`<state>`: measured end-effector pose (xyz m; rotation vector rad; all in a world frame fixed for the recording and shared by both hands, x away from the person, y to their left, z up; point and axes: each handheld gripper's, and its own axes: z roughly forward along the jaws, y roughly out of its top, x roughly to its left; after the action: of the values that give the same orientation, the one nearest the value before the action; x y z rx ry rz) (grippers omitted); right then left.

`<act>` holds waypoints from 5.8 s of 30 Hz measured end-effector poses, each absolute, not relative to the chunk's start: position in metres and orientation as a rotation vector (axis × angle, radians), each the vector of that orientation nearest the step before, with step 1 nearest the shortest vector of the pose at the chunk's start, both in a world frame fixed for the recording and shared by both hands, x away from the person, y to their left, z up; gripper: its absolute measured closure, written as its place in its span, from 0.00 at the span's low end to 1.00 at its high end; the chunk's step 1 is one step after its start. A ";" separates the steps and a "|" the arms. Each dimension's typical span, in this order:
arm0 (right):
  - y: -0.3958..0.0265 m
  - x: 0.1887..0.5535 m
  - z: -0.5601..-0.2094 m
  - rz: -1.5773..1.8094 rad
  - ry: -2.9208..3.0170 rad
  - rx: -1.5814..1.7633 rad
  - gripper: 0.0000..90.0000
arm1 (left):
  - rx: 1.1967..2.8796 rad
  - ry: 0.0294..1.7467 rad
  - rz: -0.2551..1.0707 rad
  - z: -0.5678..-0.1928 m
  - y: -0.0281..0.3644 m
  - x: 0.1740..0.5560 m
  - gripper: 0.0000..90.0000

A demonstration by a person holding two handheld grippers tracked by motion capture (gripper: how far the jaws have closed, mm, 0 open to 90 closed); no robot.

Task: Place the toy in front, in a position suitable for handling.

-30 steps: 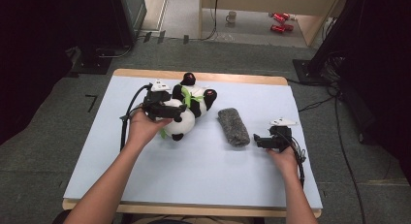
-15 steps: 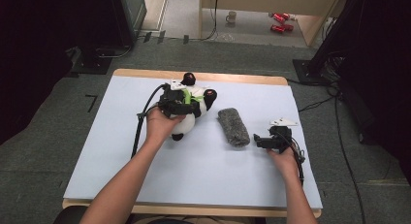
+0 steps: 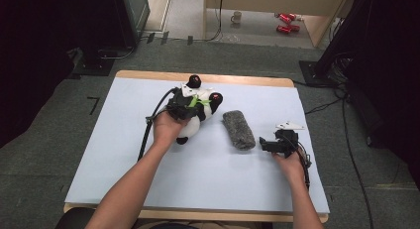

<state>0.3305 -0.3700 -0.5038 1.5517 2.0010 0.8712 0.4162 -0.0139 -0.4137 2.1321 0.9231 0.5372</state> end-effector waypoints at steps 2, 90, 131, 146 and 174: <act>-0.369 0.330 -0.504 0.870 1.996 1.561 0.09 | 2.137 0.901 0.524 -0.412 -0.011 0.415 0.78; -0.318 0.355 -0.388 1.158 2.120 1.632 0.85 | 2.001 0.729 0.195 -0.400 0.112 0.321 0.41; -0.174 0.366 -0.346 1.330 2.513 1.265 0.84 | 1.979 0.722 0.111 -0.448 0.114 0.319 0.51; -0.088 0.381 -0.368 1.088 2.680 1.141 0.84 | 1.980 0.774 0.136 -0.446 0.116 0.311 0.63; -0.176 0.372 -0.374 1.009 2.475 1.306 0.85 | 1.961 0.782 0.037 -0.451 0.116 0.325 0.68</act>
<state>0.3718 -0.1765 -0.3736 1.3065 2.4751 1.0089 0.3254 0.1156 -0.4509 1.9610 0.7824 0.0372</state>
